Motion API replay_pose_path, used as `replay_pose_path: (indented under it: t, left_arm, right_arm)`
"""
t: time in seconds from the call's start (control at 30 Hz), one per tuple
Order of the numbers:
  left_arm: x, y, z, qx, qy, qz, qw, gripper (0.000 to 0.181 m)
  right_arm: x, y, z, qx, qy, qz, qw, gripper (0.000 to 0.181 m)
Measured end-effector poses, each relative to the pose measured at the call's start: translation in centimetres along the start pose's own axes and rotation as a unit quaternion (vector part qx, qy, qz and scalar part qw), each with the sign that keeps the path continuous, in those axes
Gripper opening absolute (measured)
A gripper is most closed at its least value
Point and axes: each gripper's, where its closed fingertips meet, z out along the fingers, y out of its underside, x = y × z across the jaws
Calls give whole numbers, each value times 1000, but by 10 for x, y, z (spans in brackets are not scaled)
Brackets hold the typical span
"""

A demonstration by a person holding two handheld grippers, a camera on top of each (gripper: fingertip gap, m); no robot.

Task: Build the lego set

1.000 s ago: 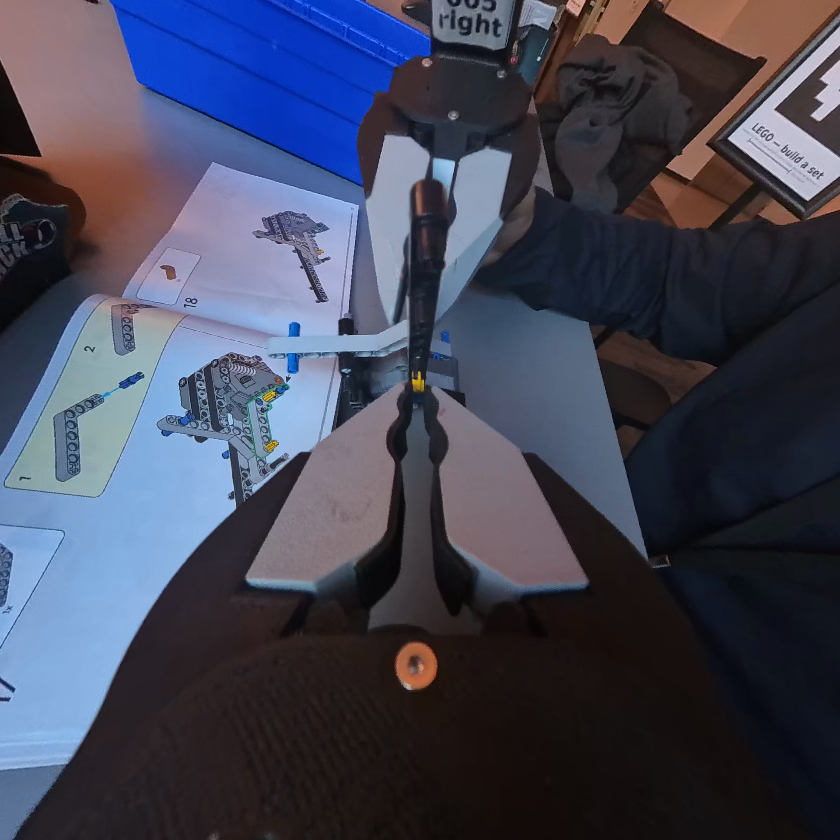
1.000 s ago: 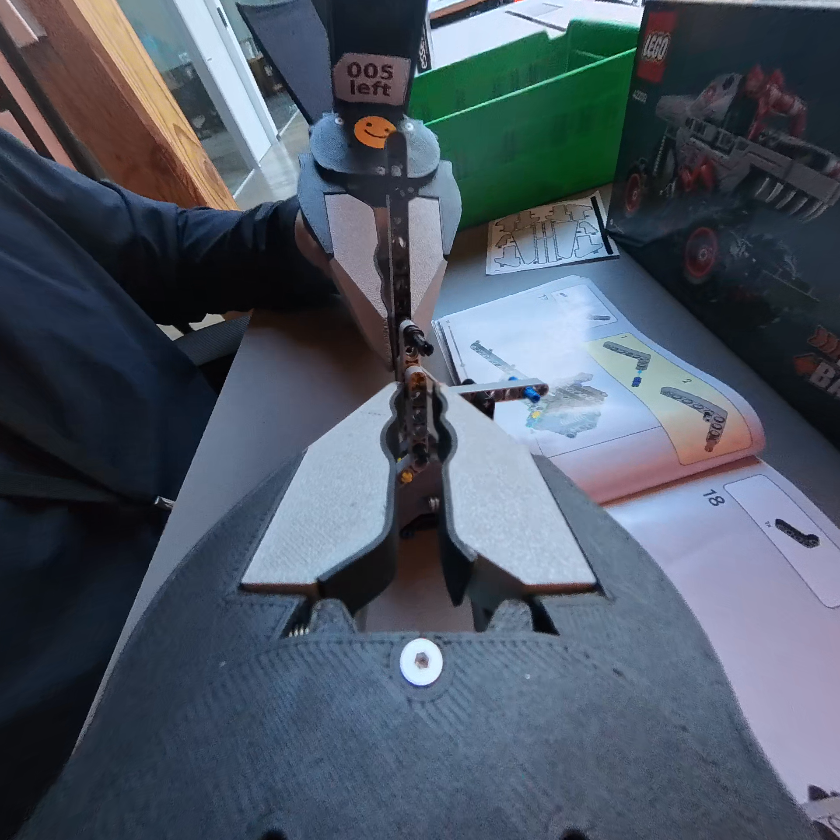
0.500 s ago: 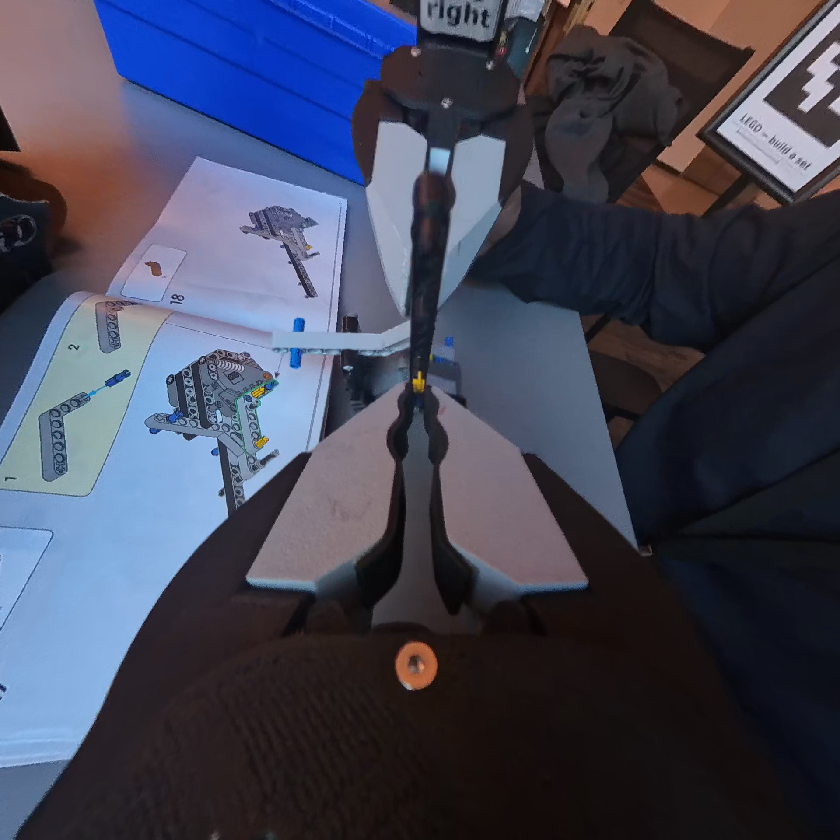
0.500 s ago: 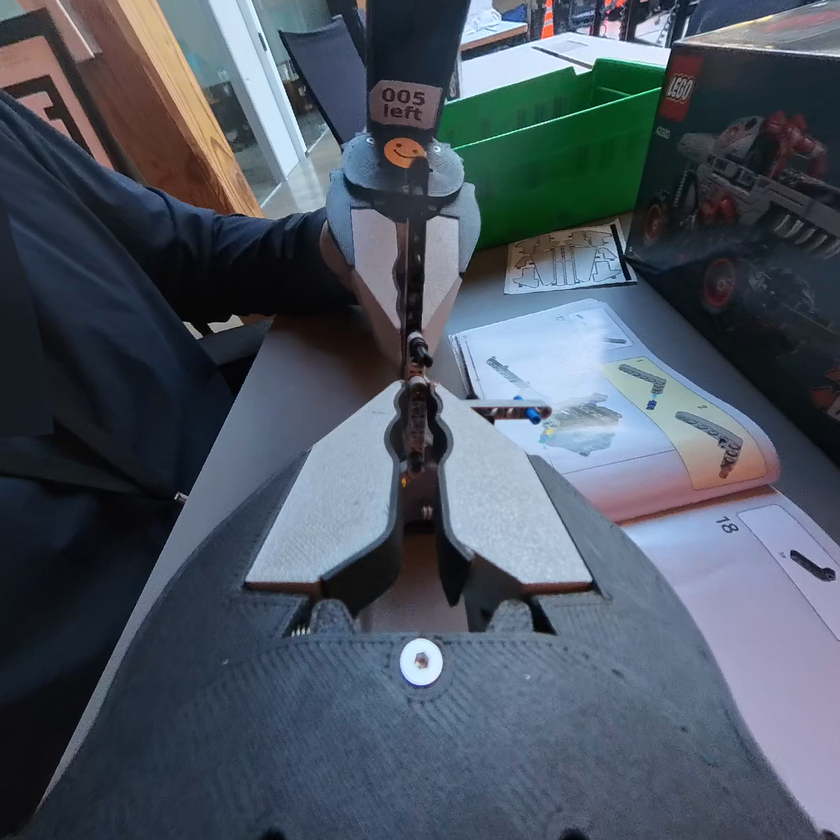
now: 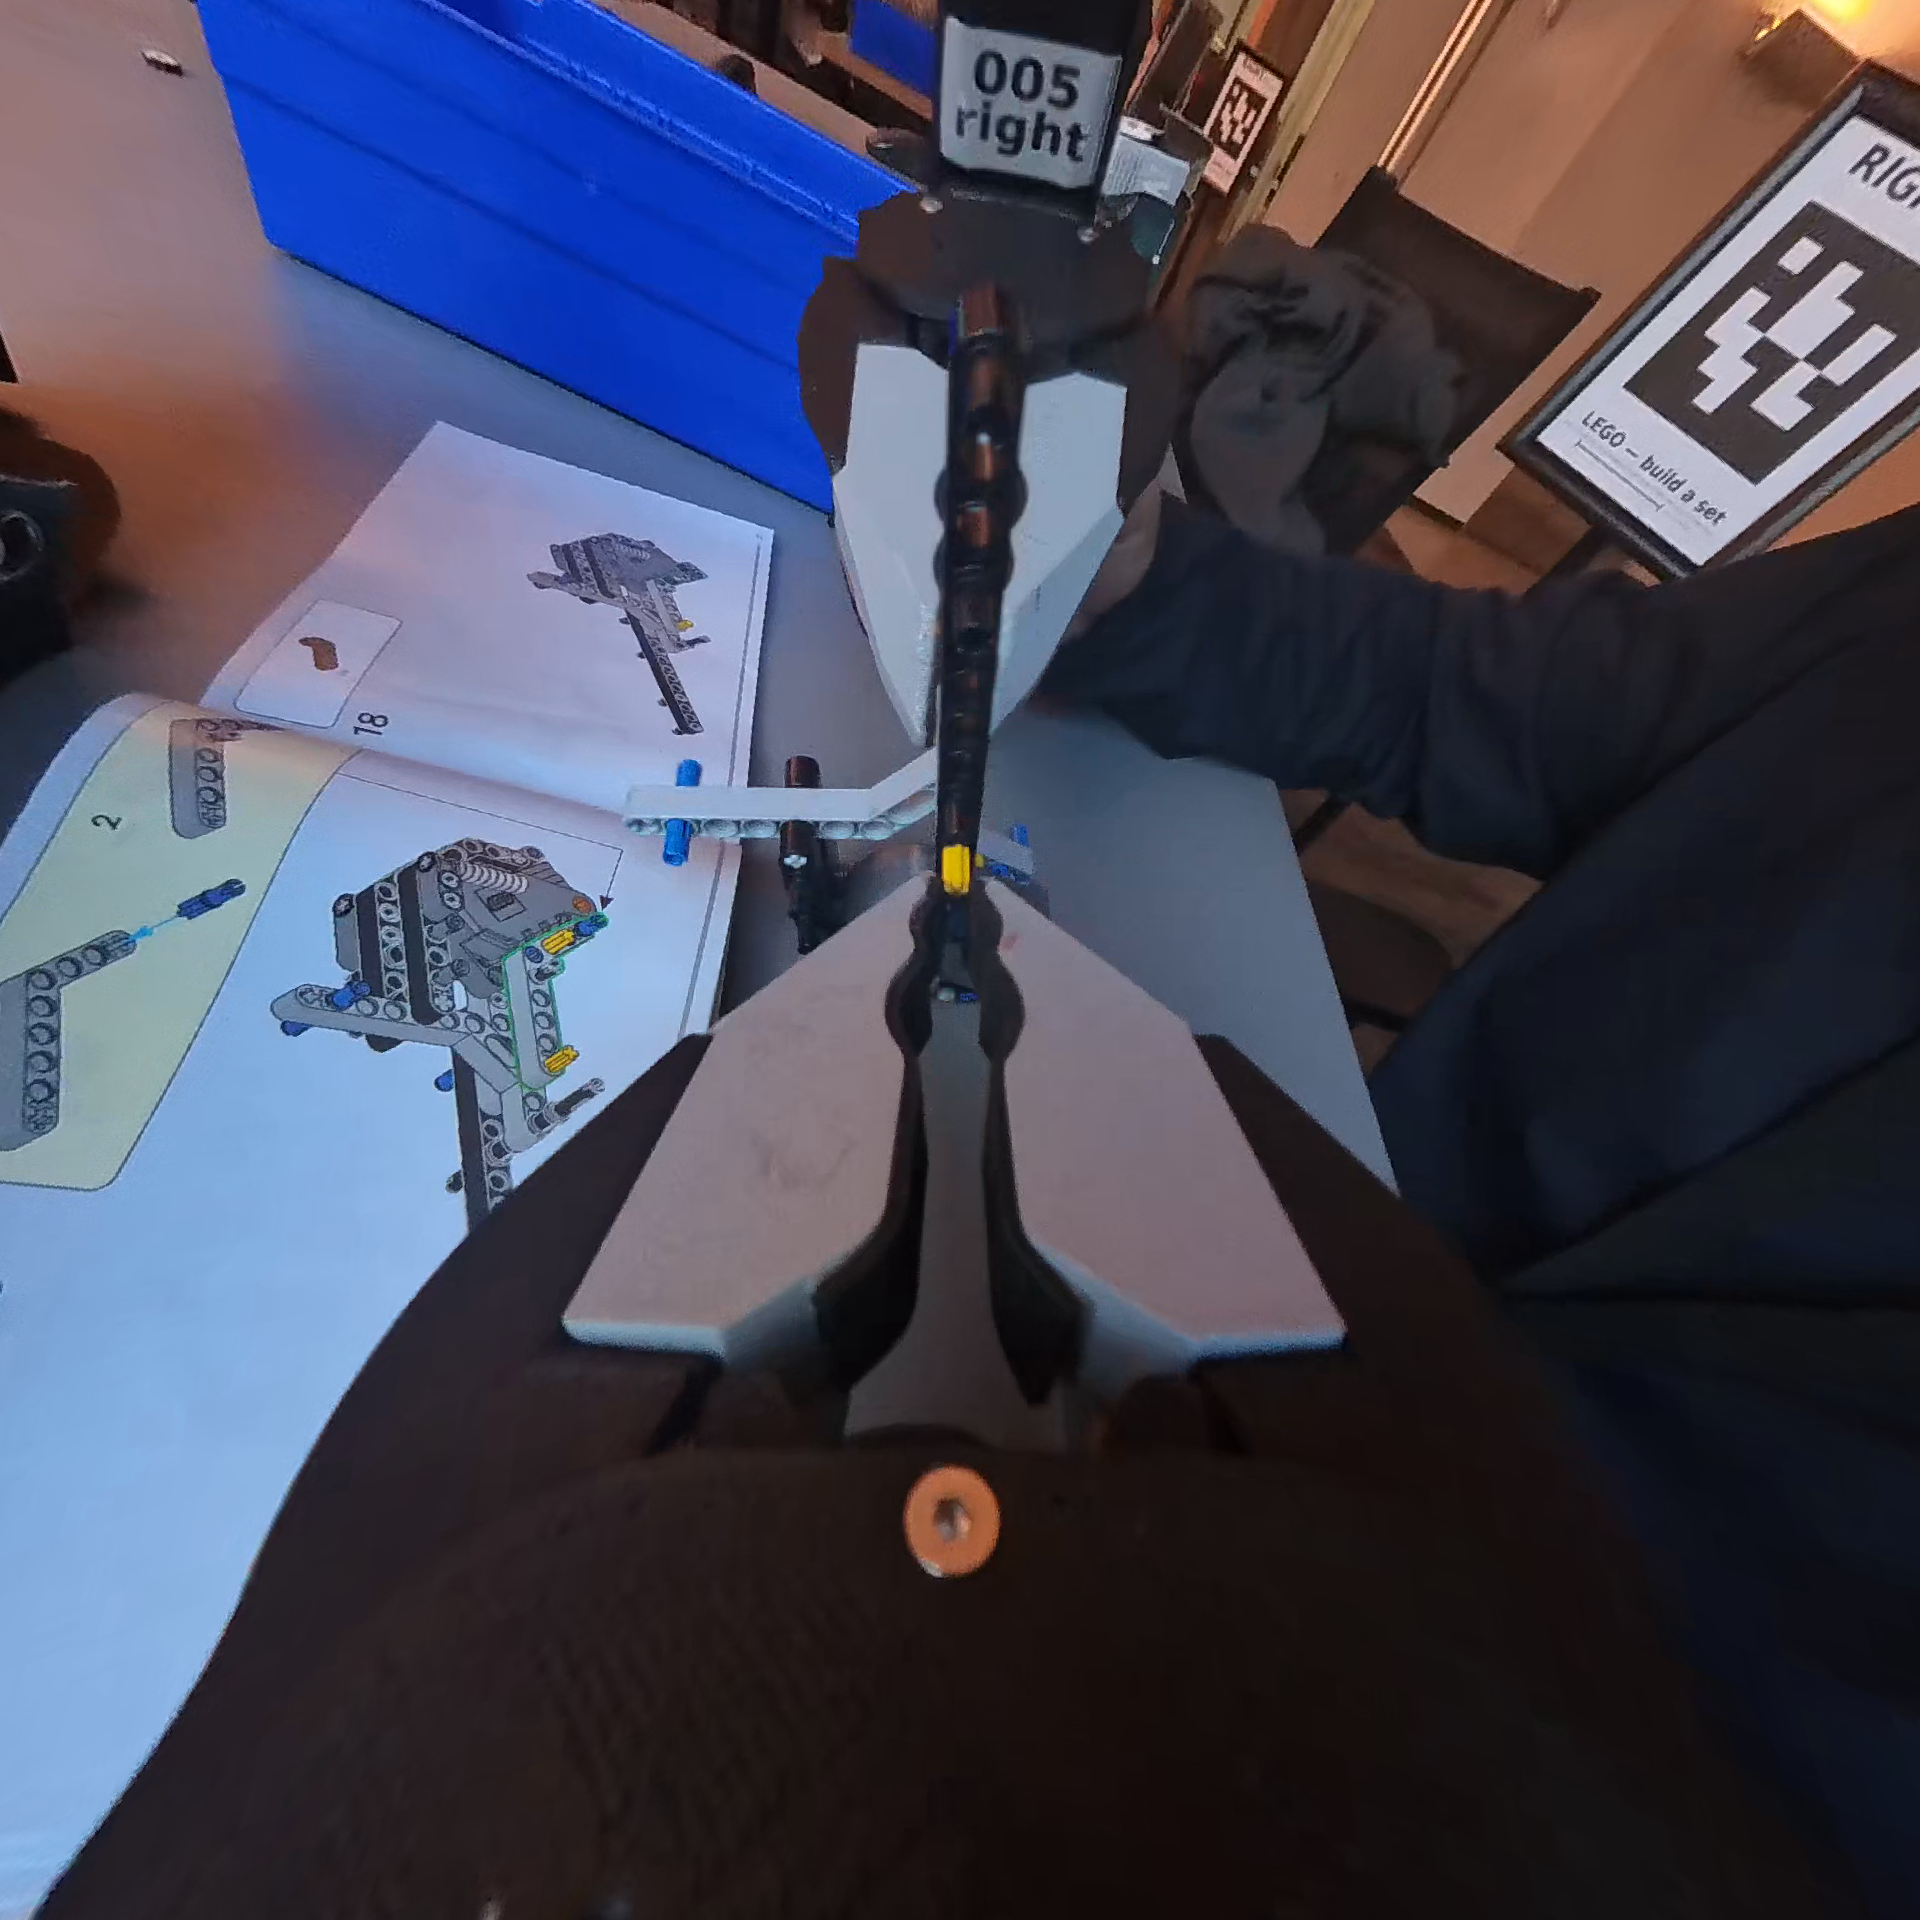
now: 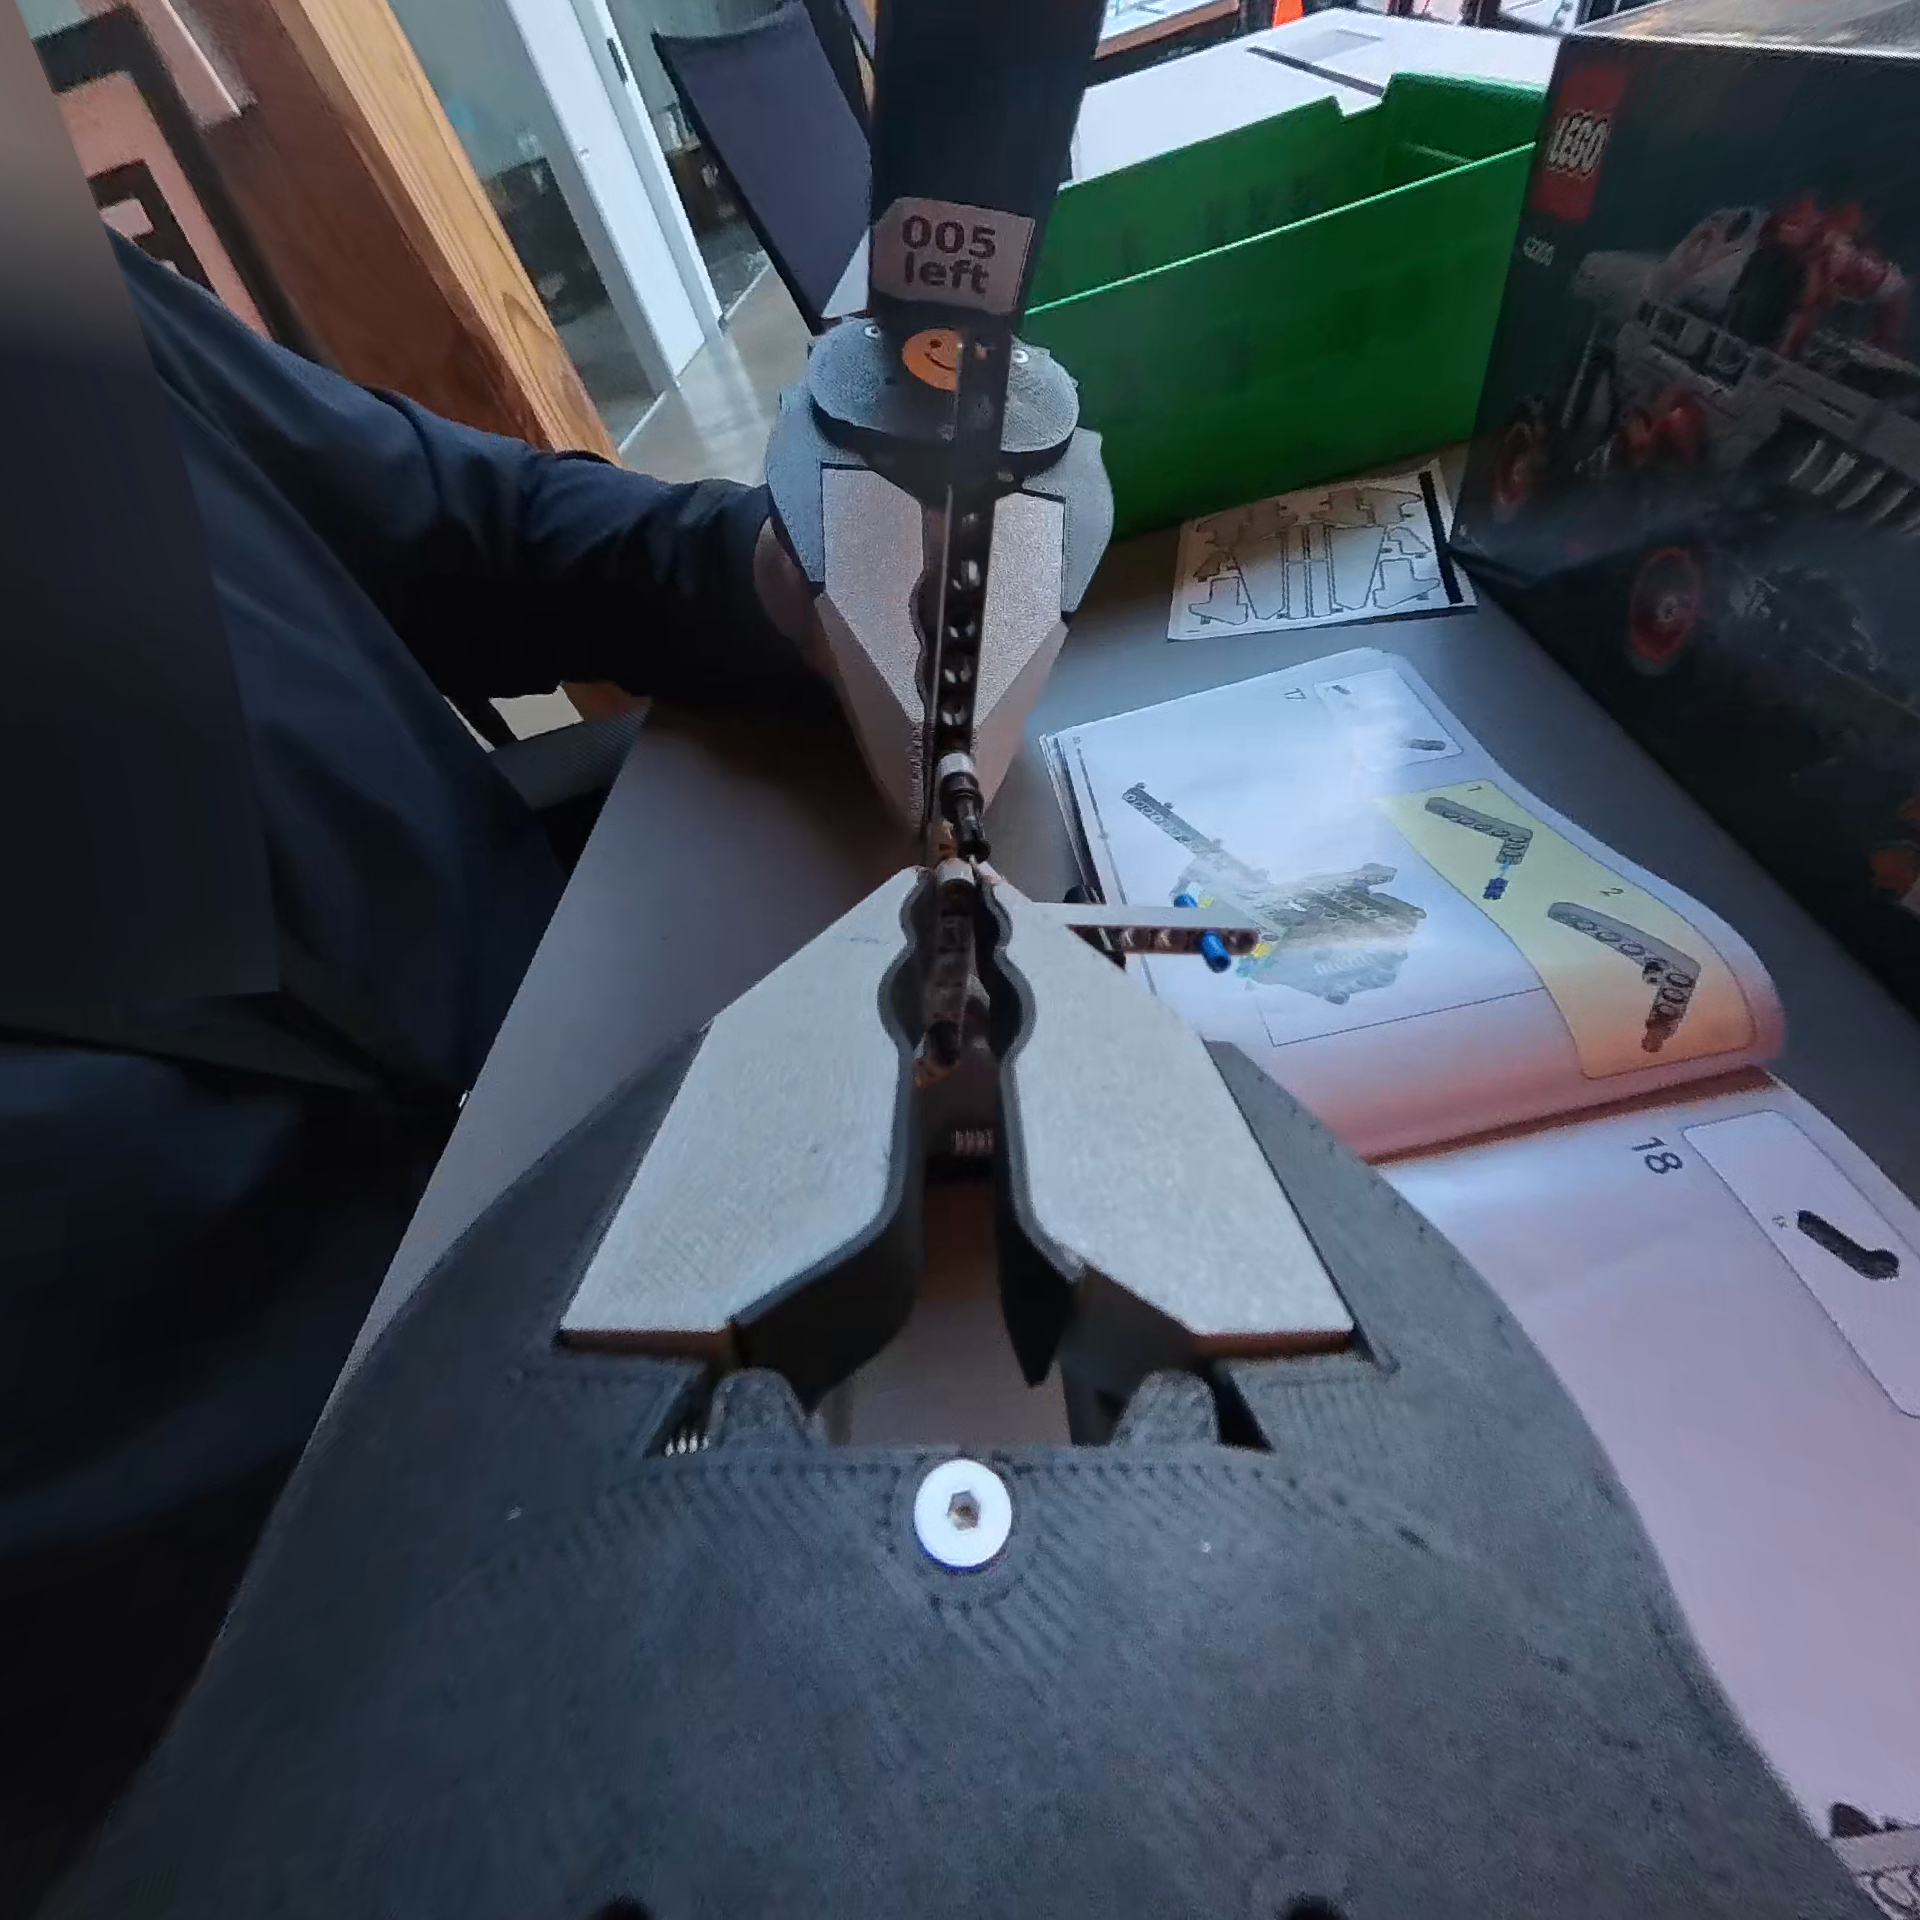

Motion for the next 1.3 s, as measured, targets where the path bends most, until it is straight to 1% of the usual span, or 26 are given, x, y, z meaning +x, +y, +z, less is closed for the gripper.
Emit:
replay_pose_path:
  t: [0.17,0.37,0.47,0.53,0.7,0.87,1.07,1.17,1.3]
  left_arm:
    - [-1,-4,0,23,12,-15,1000,2]
    - [-6,-5,0,36,2,-18,999,10]
    - [-6,-5,0,36,6,-28,999,8]
    - [-3,-5,0,37,12,-28,999,2]
    - [-4,-8,0,45,-5,-20,999,1]
    - [-4,-11,-1,58,6,-37,998,3]
    - [-5,-12,-1,58,-4,-36,998,3]
    - [-6,-13,-1,56,-29,-5,998,2]
    - [-1,-14,-2,47,-34,18,998,2]
  right_arm:
    - [1,0,-3,15,-11,20,1000,4]
    - [2,0,-4,25,-12,26,999,4]
    - [3,0,-4,25,-8,24,999,4]
    - [3,-1,-4,24,-3,18,1000,4]
    - [3,1,-4,25,-6,22,999,4]
    - [3,0,-4,27,-6,21,999,4]
    - [3,0,-4,31,-5,24,999,4]
    - [3,1,-3,25,-2,15,1000,5]
    - [-1,3,-2,15,-6,7,1000,5]
